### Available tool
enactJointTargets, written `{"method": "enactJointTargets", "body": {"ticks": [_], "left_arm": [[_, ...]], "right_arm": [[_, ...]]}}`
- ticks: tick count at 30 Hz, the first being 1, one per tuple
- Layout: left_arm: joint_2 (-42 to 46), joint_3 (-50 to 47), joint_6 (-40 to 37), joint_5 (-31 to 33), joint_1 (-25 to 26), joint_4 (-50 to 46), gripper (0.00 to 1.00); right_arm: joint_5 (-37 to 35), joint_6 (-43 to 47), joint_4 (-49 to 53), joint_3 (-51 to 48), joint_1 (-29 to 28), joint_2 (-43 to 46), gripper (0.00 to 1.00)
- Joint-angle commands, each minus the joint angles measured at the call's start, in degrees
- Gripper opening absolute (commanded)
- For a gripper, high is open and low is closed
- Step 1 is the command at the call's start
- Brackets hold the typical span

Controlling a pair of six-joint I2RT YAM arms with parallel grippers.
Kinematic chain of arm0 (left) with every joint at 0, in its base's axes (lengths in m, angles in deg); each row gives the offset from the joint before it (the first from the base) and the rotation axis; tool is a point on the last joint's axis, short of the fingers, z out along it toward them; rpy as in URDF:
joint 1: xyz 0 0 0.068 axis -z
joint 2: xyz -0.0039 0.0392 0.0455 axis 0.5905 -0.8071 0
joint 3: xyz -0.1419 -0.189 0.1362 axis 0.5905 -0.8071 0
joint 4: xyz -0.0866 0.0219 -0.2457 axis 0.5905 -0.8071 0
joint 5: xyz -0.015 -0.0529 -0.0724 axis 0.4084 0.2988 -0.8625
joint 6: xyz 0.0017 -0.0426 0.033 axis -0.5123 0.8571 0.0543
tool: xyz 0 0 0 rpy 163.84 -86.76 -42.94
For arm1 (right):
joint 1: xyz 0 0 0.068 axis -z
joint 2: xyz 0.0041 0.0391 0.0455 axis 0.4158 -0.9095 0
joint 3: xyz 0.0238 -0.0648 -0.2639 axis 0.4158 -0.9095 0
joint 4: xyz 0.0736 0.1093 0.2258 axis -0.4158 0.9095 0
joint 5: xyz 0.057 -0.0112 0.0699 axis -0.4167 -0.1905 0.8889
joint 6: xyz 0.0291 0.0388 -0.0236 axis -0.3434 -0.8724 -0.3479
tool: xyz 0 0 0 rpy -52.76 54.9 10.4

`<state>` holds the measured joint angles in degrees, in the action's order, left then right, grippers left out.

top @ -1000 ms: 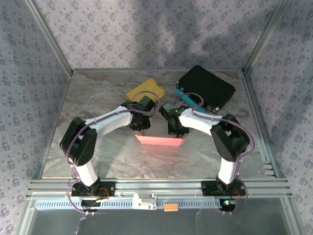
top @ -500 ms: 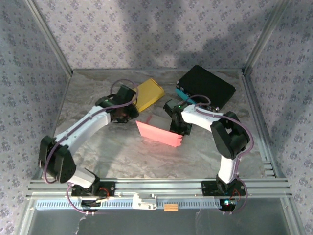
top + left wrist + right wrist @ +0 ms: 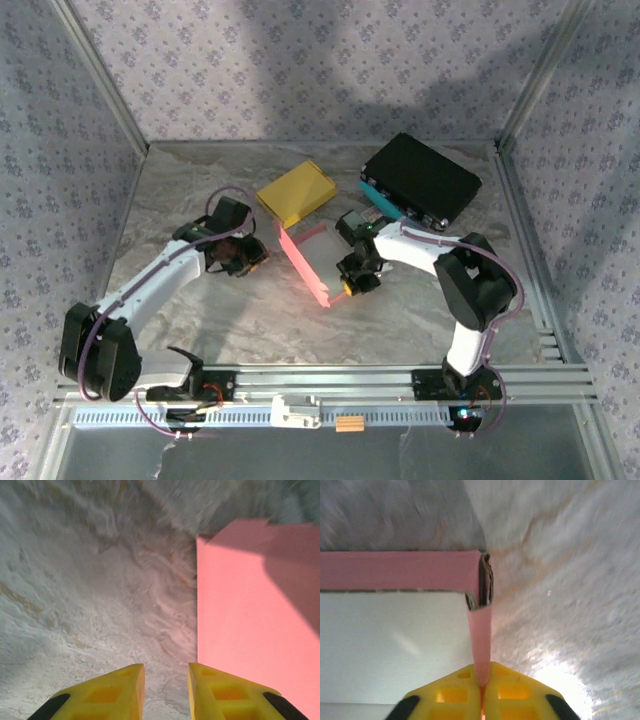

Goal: Fold the paper box

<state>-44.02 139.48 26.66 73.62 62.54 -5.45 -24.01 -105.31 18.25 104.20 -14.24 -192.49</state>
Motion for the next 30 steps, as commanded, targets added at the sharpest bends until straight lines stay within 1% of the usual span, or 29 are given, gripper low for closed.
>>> {"method": "enactJointTargets", "body": {"ticks": [1,3,5,7,10,12,14,15,16,18,20,22,25,28,30], "left_arm": [[-1.11,-1.52,1.63,-4.87,-0.25,7.37,0.29],[-2.56,-1.49,1.38,-5.12,-0.16,8.05,0.29],[-3.58,-1.83,1.48,-5.38,-0.11,9.12,0.29],[-4.25,-2.43,2.18,-5.76,-0.11,10.82,0.29],[-4.89,-2.51,2.81,-5.46,-0.07,12.97,0.29],[-4.68,-1.97,2.94,-4.68,-0.07,13.73,0.29],[-4.57,-1.33,2.84,-4.15,0.0,14.07,0.31],[-4.76,-0.78,2.71,-4.15,-0.07,14.04,0.31],[-5.17,-0.46,2.69,-4.4,-0.07,14.07,0.31],[-5.79,0.31,2.56,-4.7,-0.03,14.0,0.31],[-5.73,0.41,2.68,-4.22,-0.07,14.07,0.31],[-6.14,0.57,2.59,-4.07,-0.2,14.23,0.32],[-7.27,1.34,2.21,-4.5,-0.25,14.46,0.32],[-7.94,1.79,1.95,-4.47,-0.25,14.52,0.32],[-7.99,1.99,1.8,-4.42,-0.25,14.51,0.32]], "right_arm": [[4.75,-5.19,2.56,-1.65,-0.92,-4.11,0.26],[3.06,-3.34,3.87,-1.6,-0.34,-2.11,0.36],[0.65,-0.47,4.89,-1.35,0.84,0.98,0.41],[-2.45,4.05,7.78,1.09,2.0,4.15,0.46],[-8.42,14.4,13.65,8.05,3.03,8.6,0.56],[-11.76,21.82,13.96,10.8,3.07,11.7,0.61],[-14.58,34.0,12.3,13.04,2.32,14.11,0.61],[-16.02,42.08,12.01,15.17,1.15,15.1,0.62],[-14.92,47.47,10.73,15.97,0.37,15.58,0.62],[-10.13,59.88,8.39,19.16,-2.19,15.95,0.63],[-6.1,65.61,10.48,23.24,-4.16,14.08,0.65],[-1.78,68.4,11.72,26.45,-6.02,11.55,0.65],[1.11,70.28,13.44,30.71,-9.03,6.76,0.65],[0.97,70.91,14.91,33.86,-11.11,2.31,0.63],[0.09,70.47,16.22,35.62,-11.55,-0.6,0.57]]}}
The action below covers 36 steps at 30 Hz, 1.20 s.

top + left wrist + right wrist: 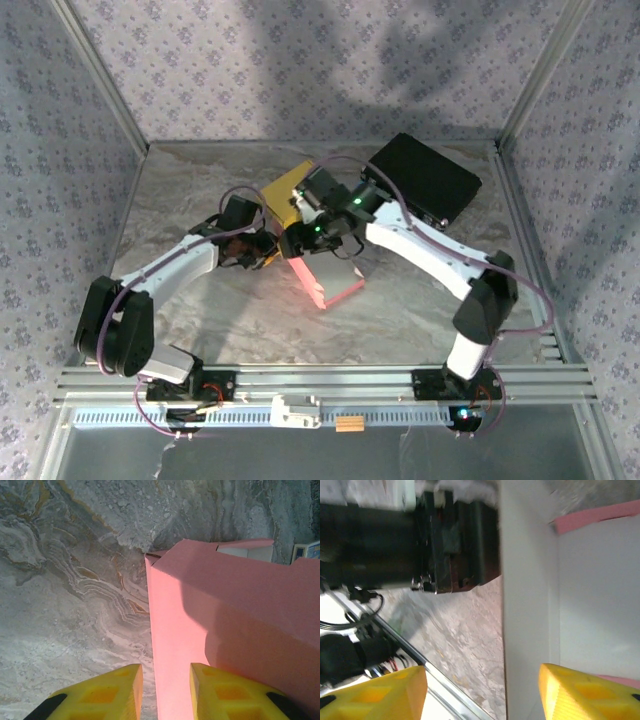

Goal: Fold the paper box

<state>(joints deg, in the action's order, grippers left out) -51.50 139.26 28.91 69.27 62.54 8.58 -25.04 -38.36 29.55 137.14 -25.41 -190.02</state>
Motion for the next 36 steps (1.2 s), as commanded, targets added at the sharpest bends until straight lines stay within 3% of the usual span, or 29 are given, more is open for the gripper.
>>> {"method": "enactJointTargets", "body": {"ticks": [1,5,9,12,14,17,18,21,25,29,36], "left_arm": [[-0.43,2.28,-0.5,-0.04,-0.25,0.4,0.32],[-0.25,2.76,-1.06,0.26,-0.25,-0.56,0.32],[1.39,5.04,-2.56,3.42,-0.25,-5.64,0.34],[4.97,8.03,-3.75,9.15,-0.2,-12.37,0.39],[7.73,9.14,-4.19,12.22,-0.16,-16.32,0.4],[13.01,8.67,-4.09,14.89,0.13,-19.28,0.4],[14.79,8.1,-4.42,15.35,0.12,-19.84,0.41],[18.27,6.48,-5.89,13.65,-0.33,-21.3,0.41],[20.96,5.46,-7.77,9.86,-0.51,-22.8,0.41],[22.5,5.17,-9.11,5.69,-0.73,-24.07,0.41],[22.46,3.04,-14.74,-1.01,-0.73,-24.51,0.41]], "right_arm": [[1.35,4.04,5.1,3.11,-0.43,-4.02,0.55],[0.46,2.79,4.31,4.48,-0.48,-6.16,0.44],[-1.09,-0.9,3.69,6.57,-0.39,-6.94,0.15],[-5.32,-7.39,4.21,7.91,-0.33,-6.16,0.0],[-7.52,-16.56,4.85,7.57,-0.05,-5.16,0.0],[-17.63,-29.45,7.4,8.11,0.09,-3.62,0.0],[-23.07,-35.18,10.91,9.37,-0.15,-3.43,0.0],[-29.65,-51.39,21.32,13.06,-0.1,-4.37,0.0],[-29.03,-73.59,29.52,18.56,0.4,-8.08,0.0],[-27.39,-88.47,27.89,19.45,0.77,-10.53,0.0],[-28.55,-96.53,25.51,21.11,2.42,-14.8,0.0]]}}
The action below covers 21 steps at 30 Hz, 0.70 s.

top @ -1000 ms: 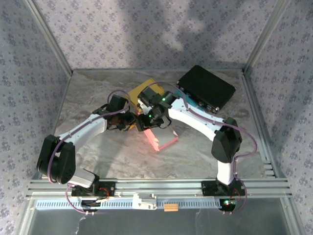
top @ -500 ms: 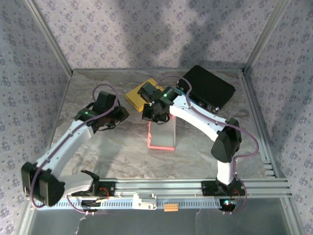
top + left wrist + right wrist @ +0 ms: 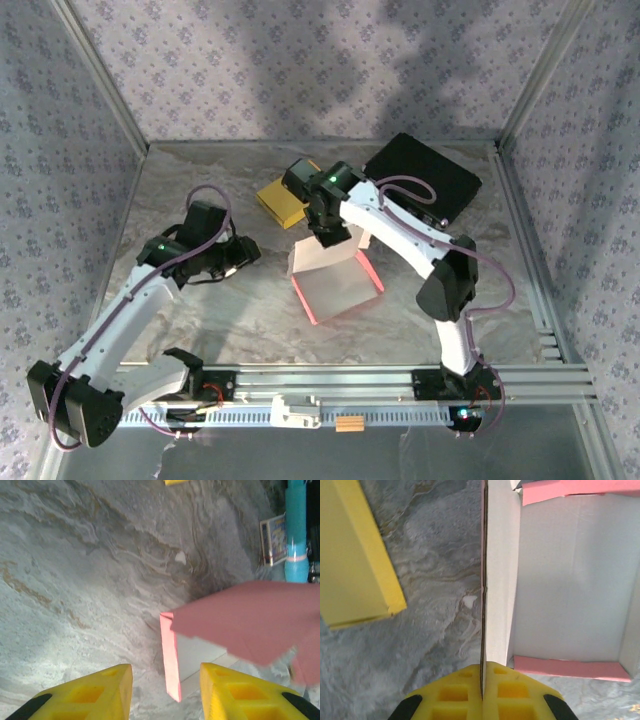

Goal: Fold the paper box

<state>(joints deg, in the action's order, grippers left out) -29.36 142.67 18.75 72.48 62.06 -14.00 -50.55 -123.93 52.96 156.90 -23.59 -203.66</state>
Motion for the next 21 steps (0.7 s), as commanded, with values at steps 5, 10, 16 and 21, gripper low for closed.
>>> {"method": "enactJointTargets", "body": {"ticks": [5,10,16,21], "left_arm": [[-2.06,-0.48,-10.32,-4.88,-0.29,-2.82,0.41],[-4.46,-0.99,-13.31,-5.48,0.12,1.07,0.42],[-7.09,0.61,-17.83,-2.63,2.08,4.63,0.42],[-8.07,1.28,-21.99,-1.44,4.18,6.5,0.42]], "right_arm": [[-4.36,-9.93,-2.71,-1.22,0.94,-1.39,0.09],[-5.53,-3.58,-4.12,-1.73,0.87,0.31,0.25],[-14.09,12.47,-0.49,-1.83,1.02,7.8,0.49],[-20.31,49.47,-11.09,-12.11,4.13,21.65,0.61]]}}
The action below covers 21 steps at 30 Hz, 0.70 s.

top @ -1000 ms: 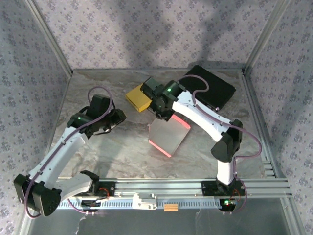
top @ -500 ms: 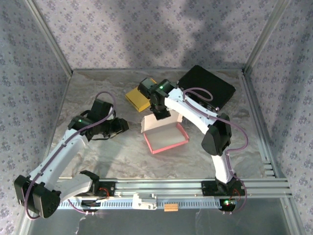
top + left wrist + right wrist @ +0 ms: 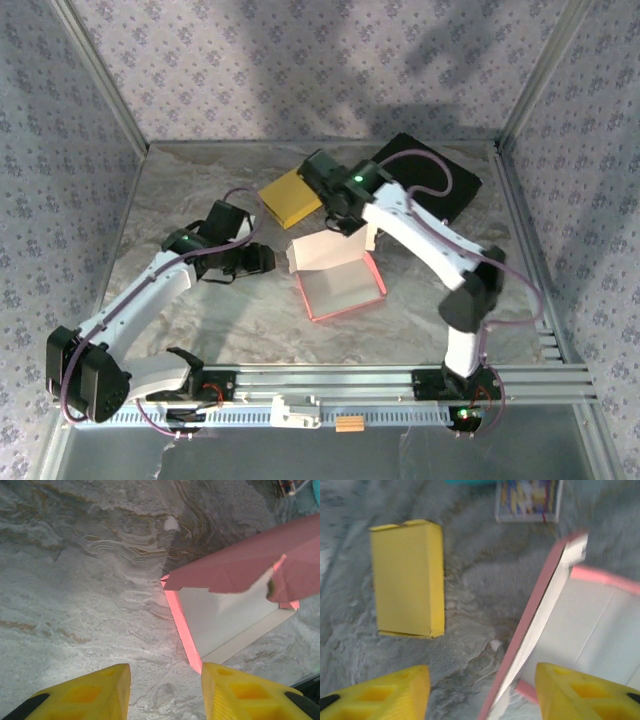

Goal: Fold the paper box

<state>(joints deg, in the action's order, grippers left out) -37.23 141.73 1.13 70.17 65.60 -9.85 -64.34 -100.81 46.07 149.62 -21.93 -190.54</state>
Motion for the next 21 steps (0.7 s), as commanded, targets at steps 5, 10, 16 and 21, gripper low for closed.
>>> {"method": "enactJointTargets", "body": {"ticks": [5,10,16,21], "left_arm": [[-1.67,1.26,-7.78,-1.06,1.51,5.9,0.43],[-4.39,0.78,-8.75,2.11,4.79,8.94,0.43],[-6.49,0.14,-8.66,9.99,7.68,10.27,0.43],[-9.44,0.81,-8.65,11.24,7.68,10.94,0.43]], "right_arm": [[26.27,72.41,-22.58,-29.18,16.6,25.4,0.68],[43.28,91.85,-24.63,-46.58,29.96,31.9,0.68],[47.09,97.07,-36.74,-52.69,32.91,28.7,0.68],[48.96,102.45,-39.7,-51.48,33.23,22.95,0.68]]}}
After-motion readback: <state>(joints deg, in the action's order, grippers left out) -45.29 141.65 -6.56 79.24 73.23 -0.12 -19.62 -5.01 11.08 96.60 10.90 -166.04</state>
